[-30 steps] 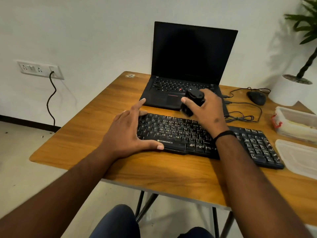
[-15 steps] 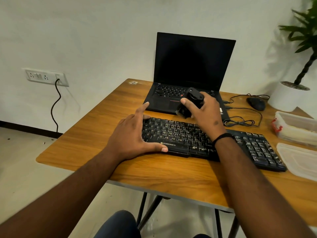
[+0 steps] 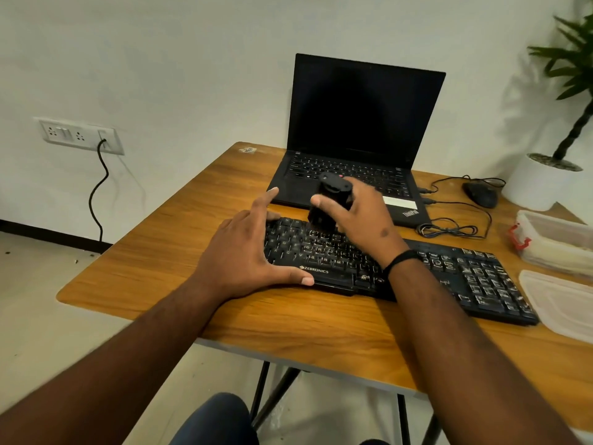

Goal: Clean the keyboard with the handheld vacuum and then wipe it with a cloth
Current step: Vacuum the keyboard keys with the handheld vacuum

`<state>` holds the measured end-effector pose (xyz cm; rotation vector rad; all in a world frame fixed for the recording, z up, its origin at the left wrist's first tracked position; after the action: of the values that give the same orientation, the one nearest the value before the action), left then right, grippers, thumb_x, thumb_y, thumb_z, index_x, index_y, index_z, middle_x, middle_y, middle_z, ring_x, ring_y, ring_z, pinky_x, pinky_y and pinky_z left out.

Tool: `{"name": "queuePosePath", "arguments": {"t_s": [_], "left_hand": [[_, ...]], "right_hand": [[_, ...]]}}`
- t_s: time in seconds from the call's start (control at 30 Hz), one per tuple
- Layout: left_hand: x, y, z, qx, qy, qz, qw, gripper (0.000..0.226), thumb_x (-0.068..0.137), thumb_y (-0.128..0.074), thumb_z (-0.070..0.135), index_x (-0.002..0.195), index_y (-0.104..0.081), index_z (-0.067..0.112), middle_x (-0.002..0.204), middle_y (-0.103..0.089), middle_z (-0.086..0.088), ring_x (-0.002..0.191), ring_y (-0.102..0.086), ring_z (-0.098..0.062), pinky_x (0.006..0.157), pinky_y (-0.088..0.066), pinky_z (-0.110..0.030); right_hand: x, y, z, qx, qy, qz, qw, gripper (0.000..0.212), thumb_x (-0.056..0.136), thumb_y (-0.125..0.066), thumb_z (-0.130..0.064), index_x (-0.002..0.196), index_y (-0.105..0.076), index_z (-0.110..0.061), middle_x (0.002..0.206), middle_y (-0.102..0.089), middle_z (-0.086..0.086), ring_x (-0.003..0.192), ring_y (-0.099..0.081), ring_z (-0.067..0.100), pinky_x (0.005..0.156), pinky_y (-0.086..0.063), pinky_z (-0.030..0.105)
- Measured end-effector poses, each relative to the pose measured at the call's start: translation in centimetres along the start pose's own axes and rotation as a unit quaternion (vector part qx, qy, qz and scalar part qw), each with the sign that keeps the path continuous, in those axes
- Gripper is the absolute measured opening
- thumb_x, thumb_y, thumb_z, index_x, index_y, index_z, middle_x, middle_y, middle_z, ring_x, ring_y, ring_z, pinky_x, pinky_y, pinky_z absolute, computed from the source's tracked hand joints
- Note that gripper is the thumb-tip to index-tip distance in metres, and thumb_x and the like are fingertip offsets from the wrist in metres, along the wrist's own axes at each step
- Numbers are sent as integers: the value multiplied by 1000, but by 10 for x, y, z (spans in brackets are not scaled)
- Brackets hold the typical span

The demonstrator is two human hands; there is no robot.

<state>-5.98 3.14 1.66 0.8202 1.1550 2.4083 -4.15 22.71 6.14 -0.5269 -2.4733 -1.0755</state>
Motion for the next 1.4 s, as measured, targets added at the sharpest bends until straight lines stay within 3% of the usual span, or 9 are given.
{"name": "queuePosePath", "arguments": {"t_s": [0.13,0.27,0.37,0.47,0.57,0.7,0.97,1.23,1.4], "left_hand": [[0,0,0,-5,-3,3,1000,146,43,-68,96,158,-4,34,145,-53,10,133,-47,-13,114,-33,-42],[0,0,-1,-6,-2,5,1000,146,43,-67,97,158,-3,34,145,-53,10,133,-48,-14,115,-35,-44],[1,1,0,-3,-1,7,1000,147,42,-66,98,158,-5,33,144,-53,10,133,-48,-13,114,-35,-44],[1,0,-1,-4,3,3,1000,147,42,-67,97,158,-4,33,145,-53,10,134,-47,-14,114,-35,-43],[1,0,-1,-4,3,1,1000,146,42,-68,97,158,-5,34,145,-53,11,133,-48,-14,114,-36,-45],[0,1,-2,-3,8,2,1000,146,42,-71,94,157,-7,34,144,-53,11,133,-48,-13,114,-35,-43],[1,0,0,1,5,0,1000,145,43,-71,93,157,-7,33,145,-53,10,133,-48,-14,114,-33,-41],[0,1,0,-1,7,-2,1000,145,42,-71,93,157,-8,32,144,-53,9,133,-49,-15,115,-35,-45],[0,1,0,2,5,-3,1000,144,43,-69,95,157,-8,32,144,-53,9,132,-48,-14,114,-34,-43]], "right_hand": [[3,11,-3,-30,0,71,997,25,91,-66,-42,100,-57,-21,94,-58,-5,85,-55,8,73,-49,21],[4,-10,-6,-2,-5,-3,1000,29,91,-67,-41,108,-62,-19,97,-62,-7,91,-60,9,77,-53,26],[6,5,-3,-30,-8,66,997,26,91,-67,-42,105,-60,-20,99,-60,-4,90,-57,9,77,-50,24],[2,-6,-10,65,-5,-2,998,24,90,-68,-40,107,-59,-25,96,-61,-14,92,-60,2,77,-53,24],[1,-17,-19,-2,35,-65,997,28,91,-67,-41,111,-60,-23,95,-58,-16,94,-59,7,75,-52,20],[8,23,18,-26,-47,-69,996,42,91,-66,-40,124,-58,-16,105,-58,-9,101,-55,10,68,-40,11],[0,-20,-19,56,4,-108,993,29,92,-66,-36,118,-60,-23,97,-60,-13,82,-61,2,54,-48,11],[8,24,17,-9,-45,-72,996,21,91,-66,-40,104,-59,-24,91,-59,-15,87,-58,7,72,-52,23],[4,-1,-9,24,-26,-82,996,20,92,-66,-39,106,-58,-27,91,-60,-15,78,-59,-1,54,-50,13]]}}
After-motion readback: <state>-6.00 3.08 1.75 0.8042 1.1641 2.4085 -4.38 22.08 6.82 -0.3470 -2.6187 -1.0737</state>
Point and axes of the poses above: each hand's wrist, its own x-axis towards the middle knuckle, its own y-axis out of the back of the hand, z = x × y, the point moved 7 cm from there along x, towards the middle knuckle
